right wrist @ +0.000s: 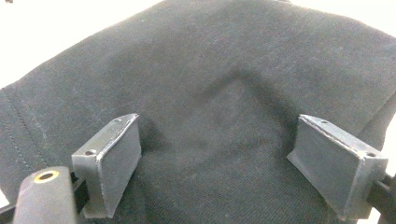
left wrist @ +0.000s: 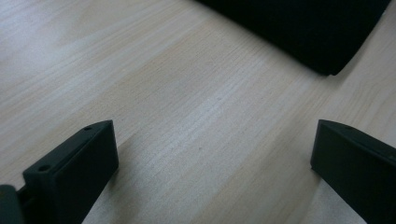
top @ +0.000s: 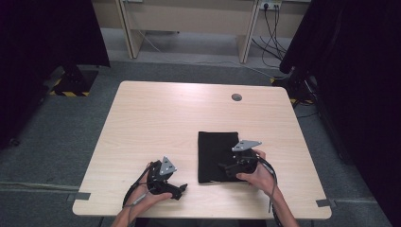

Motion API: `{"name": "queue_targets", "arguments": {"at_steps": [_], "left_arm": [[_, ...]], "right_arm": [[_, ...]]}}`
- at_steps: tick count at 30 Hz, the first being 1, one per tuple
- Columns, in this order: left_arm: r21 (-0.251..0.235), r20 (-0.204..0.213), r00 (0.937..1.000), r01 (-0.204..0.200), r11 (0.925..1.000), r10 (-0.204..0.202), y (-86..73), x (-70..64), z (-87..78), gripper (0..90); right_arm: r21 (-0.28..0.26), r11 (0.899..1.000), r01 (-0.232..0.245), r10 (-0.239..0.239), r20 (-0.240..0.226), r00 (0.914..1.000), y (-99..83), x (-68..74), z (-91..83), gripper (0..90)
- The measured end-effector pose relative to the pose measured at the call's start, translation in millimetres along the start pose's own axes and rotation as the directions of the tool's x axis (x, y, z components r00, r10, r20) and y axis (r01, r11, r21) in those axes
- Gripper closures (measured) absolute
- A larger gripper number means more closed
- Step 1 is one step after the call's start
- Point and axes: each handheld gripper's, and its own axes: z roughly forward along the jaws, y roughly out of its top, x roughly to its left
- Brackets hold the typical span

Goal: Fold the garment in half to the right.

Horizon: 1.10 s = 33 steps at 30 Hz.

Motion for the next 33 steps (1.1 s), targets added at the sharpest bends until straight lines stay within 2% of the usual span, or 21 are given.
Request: {"name": "queue_targets", "arguments": {"at_steps": [7,18,27,31,33], "left_arm": [[0.000,0.000,1.0000,0.000,1.0000,0.000,0.0,0.0,0.0,0.0],[0.000,0.000,1.0000,0.000,1.0000,0.000,0.0,0.0,0.0,0.0],[0.000,0.000,1.0000,0.000,1.0000,0.000,0.0,0.0,0.0,0.0],[0.000,0.000,1.0000,0.000,1.0000,0.000,0.0,0.0,0.0,0.0],[0.000,0.000,1.0000,0.001,1.0000,-0.001,0.0,0.0,0.0,0.0]], "right_arm": [[-0.004,1.000,0.010,-0.010,-0.011,0.9999,13.8,2.2,14.3,16.5],[-0.030,0.999,0.019,-0.020,-0.021,0.9996,24.3,1.6,27.8,16.5],[-0.043,0.999,0.016,-0.016,-0.016,0.9997,22.8,2.3,26.1,16.6],[-0.044,0.999,-0.014,0.012,-0.032,0.9994,24.9,2.1,19.3,16.8],[-0.073,0.997,-0.036,0.033,-0.048,0.9983,26.7,0.7,12.2,16.8]]}}
